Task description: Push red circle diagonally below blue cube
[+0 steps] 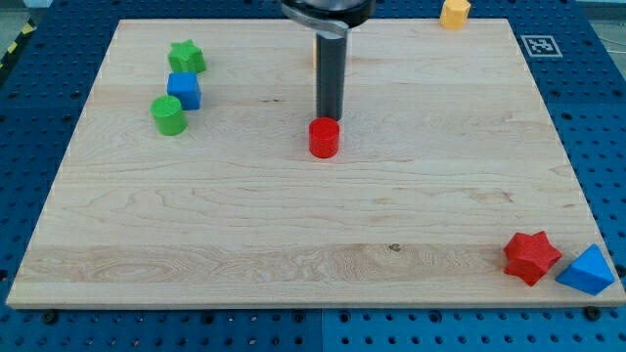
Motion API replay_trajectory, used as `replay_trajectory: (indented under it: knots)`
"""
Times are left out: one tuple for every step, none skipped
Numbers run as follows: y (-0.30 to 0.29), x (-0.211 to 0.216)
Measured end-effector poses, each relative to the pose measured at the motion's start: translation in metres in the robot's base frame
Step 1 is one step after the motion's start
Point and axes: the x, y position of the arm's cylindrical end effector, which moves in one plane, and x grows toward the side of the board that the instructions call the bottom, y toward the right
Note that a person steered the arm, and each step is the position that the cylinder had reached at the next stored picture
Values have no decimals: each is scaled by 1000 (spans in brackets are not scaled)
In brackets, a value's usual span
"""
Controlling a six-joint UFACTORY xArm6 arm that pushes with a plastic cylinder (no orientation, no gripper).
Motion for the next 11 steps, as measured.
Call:
replay_trajectory:
  knots:
    - [21,-5]
    - [32,7]
    - [32,14]
    - [32,27]
    - [32,36]
    - [32,36]
    - [32,37]
    - [26,38]
    - [18,45]
    - [9,51]
    - [0,62]
